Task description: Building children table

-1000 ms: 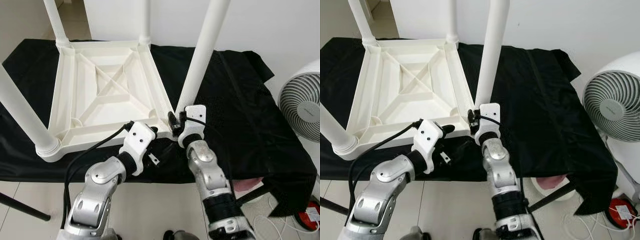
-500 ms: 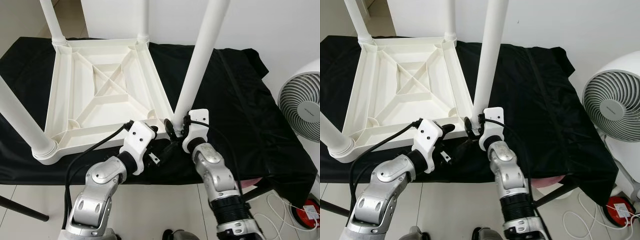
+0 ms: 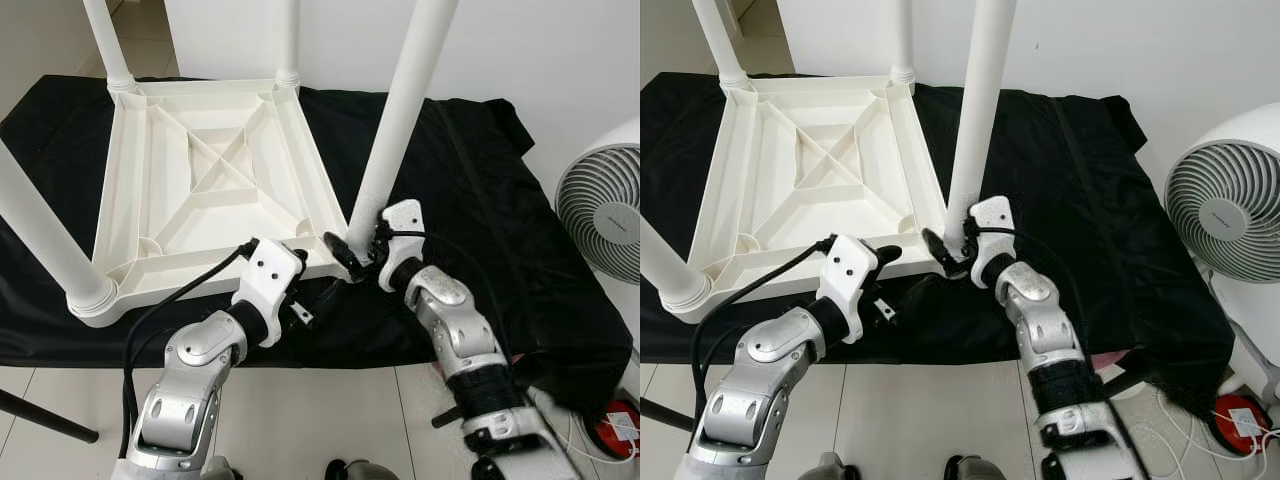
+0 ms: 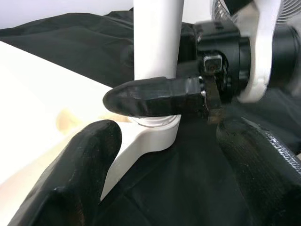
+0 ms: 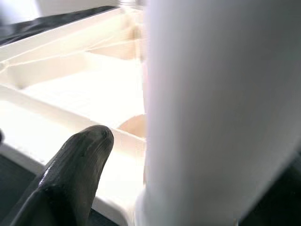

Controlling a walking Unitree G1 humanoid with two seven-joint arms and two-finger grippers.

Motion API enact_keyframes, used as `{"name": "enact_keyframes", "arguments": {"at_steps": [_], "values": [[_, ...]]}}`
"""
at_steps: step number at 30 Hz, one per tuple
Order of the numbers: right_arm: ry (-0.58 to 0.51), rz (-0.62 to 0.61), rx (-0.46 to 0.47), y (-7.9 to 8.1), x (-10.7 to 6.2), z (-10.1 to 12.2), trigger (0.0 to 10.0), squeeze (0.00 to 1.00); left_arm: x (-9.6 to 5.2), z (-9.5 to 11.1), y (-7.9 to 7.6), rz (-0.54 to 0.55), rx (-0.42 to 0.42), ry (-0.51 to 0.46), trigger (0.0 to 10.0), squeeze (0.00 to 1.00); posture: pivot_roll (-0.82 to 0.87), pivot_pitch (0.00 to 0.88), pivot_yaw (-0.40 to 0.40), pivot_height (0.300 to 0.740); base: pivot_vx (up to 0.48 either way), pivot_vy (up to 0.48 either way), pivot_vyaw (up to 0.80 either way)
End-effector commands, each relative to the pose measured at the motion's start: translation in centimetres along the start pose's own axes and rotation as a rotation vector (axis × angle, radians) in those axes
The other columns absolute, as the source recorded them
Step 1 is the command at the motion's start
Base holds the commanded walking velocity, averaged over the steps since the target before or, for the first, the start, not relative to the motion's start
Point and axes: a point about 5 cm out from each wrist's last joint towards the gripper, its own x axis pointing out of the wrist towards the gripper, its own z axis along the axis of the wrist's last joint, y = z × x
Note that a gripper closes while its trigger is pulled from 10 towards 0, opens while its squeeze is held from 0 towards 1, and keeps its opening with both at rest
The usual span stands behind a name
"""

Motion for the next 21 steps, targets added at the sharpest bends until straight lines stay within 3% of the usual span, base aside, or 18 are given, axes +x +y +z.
{"name": "enact_keyframes", "arguments": {"at_steps": [1, 5, 6, 7, 8, 9, 19, 20, 21], "values": [[0.011, 0.088, -0.029, 0.1, 0.1, -0.4, 10.0, 0.00, 0.1, -0.1, 0.4, 0.098, 0.004, 0.009, 10.0, 0.00, -0.01, 0.052, -0.057, 0.740, 0.000, 0.000, 0.00], [0.026, 0.148, -0.062, 0.1, 0.2, -0.6, 10.0, 0.00, 0.1, 0.0, 0.5, 0.097, 0.005, 0.006, 10.0, 0.00, -0.01, 0.052, -0.057, 0.740, 0.000, 0.000, 0.00], [0.044, 0.187, -0.075, -0.1, 0.2, -0.8, 8.2, 0.00, 0.1, 0.0, 0.5, 0.097, 0.007, 0.005, 10.0, 0.00, -0.01, 0.052, -0.057, 0.740, 0.000, 0.000, 0.00], [0.062, 0.222, -0.085, -0.2, 0.2, -1.1, 1.5, 0.00, 0.1, 0.1, 0.5, 0.099, 0.009, 0.005, 10.0, 0.00, -0.01, 0.052, -0.057, 0.740, 0.000, 0.000, 0.00], [0.062, 0.222, -0.085, -0.2, 0.2, -1.1, 1.5, 0.00, 0.1, 0.1, 0.5, 0.099, 0.009, 0.005, 10.0, 0.00, -0.01, 0.052, -0.057, 0.740, 0.000, 0.000, 0.00], [0.080, 0.247, -0.087, -0.4, 0.1, -1.3, 0.0, 0.00, 0.1, 0.1, 0.6, 0.101, 0.011, 0.005, 10.0, 0.00, 0.00, 0.046, -0.057, 0.740, 0.000, 0.000, 0.00], [0.111, 0.262, -0.061, -1.0, -0.7, -2.7, 0.0, 0.00, -0.2, 0.1, 0.9, 0.129, 0.013, 0.005, 10.0, 0.00, 0.02, 0.049, -0.061, 0.740, 0.000, 0.000, 0.00], [0.100, 0.189, -0.043, -1.2, -0.5, -2.7, 5.0, 0.00, -0.2, 0.1, 0.8, 0.123, 0.015, 0.009, 10.0, 0.00, 0.02, 0.047, -0.059, 0.740, 0.000, 0.000, 0.00], [0.100, 0.189, -0.043, -1.2, -0.5, -2.7, 5.0, 0.00, -0.2, 0.1, 0.8, 0.123, 0.015, 0.009, 10.0, 0.00, 0.02, 0.047, -0.059, 0.740, 0.000, 0.000, 0.00]]}}
